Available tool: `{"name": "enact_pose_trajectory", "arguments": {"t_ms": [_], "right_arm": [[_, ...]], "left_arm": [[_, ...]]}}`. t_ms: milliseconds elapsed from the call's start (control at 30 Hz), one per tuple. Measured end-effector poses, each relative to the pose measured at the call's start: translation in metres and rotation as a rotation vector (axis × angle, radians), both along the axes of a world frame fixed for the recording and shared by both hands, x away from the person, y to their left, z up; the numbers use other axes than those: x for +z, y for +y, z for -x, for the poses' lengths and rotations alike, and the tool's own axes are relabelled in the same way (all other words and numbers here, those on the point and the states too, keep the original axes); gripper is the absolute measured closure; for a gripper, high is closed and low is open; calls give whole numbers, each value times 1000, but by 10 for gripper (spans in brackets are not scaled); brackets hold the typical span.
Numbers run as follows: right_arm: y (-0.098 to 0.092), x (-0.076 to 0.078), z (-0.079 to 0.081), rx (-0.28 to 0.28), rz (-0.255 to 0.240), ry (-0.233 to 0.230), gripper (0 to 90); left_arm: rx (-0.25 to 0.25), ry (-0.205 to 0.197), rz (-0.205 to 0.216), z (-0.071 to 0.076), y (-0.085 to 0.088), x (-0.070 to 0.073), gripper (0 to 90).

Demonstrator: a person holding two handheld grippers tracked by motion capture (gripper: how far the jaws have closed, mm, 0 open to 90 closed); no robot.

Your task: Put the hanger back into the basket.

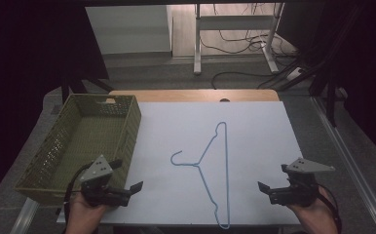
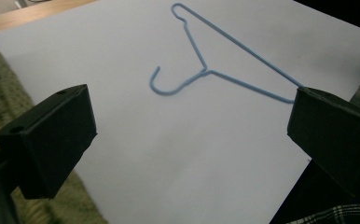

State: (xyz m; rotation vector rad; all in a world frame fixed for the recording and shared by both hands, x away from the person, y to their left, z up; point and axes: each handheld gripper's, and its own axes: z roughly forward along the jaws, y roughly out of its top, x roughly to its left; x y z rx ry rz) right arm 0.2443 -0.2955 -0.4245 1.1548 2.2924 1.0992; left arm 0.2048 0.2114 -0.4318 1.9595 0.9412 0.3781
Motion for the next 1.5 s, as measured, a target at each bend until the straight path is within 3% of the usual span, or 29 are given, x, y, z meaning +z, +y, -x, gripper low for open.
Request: {"name": "enact_pose_trajectory", "arguments": {"t_ms": [500, 800, 900, 1100, 1167, 1500], "right_arm": [[19, -4, -8, 61, 15, 28, 0], [30, -6, -14, 92, 29, 29, 8], [37, -6, -17, 111, 36, 25, 7], [47, -7, -22, 121, 30, 35, 2], [53, -8, -25, 128, 32, 40, 0], [72, -12, -36, 163, 38, 66, 0]], "left_arm": [[-79, 44, -33, -18, -37, -26, 12], [-94, 61, -44, -27, -46, -37, 13], [-109, 68, -26, -31, -50, -40, 12], [-120, 76, -30, -36, -55, -44, 12], [-127, 78, -49, -40, -59, -46, 12], [-128, 83, -63, -50, -65, -53, 12]]}}
